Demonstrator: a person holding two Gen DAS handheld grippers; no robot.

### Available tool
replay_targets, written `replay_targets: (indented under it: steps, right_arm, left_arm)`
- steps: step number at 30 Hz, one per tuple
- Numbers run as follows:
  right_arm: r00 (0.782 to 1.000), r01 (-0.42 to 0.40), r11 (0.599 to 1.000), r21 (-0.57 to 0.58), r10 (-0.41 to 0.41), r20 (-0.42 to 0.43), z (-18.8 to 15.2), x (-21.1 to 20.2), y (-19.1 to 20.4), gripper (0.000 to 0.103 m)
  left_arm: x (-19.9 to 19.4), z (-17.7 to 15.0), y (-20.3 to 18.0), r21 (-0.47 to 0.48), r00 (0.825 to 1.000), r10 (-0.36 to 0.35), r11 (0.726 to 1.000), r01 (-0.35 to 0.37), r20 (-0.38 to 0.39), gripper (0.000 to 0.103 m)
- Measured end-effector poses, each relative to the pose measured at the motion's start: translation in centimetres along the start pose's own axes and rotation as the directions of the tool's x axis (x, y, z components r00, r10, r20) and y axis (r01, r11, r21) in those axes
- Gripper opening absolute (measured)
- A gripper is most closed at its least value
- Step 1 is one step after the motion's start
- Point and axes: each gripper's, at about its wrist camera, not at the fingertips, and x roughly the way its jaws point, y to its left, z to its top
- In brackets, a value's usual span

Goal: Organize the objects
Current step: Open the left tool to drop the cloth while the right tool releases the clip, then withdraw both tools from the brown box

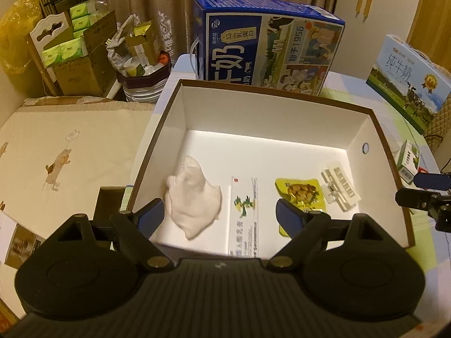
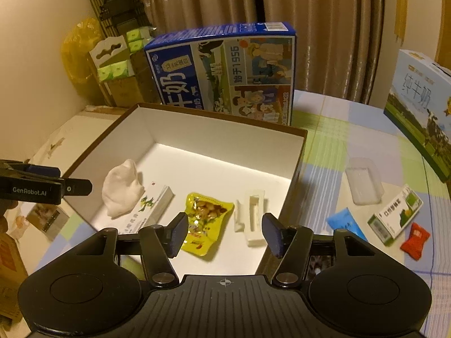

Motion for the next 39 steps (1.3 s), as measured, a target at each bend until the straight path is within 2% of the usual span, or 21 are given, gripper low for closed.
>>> replay_targets:
  steps: [17, 39]
  right_arm:
    - [0.999, -0.04, 0.999, 0.012, 0.04, -0.007, -3.7, -4.4, 0.2, 0.056]
    - [0.994, -0.09, 0.996, 0.025, 0.091, -0.066, -8.1, -7.0, -1.5, 0.056]
  left_arm:
    - [-4.6, -4.5, -3.0, -0.018, 1.0, 0.005, 1.0, -0.006, -0.017, 0.084]
    - [-6.1, -8.9, -8.2, -0.001, 0.996, 0.0, 1.0, 0.0, -0.084, 0.084]
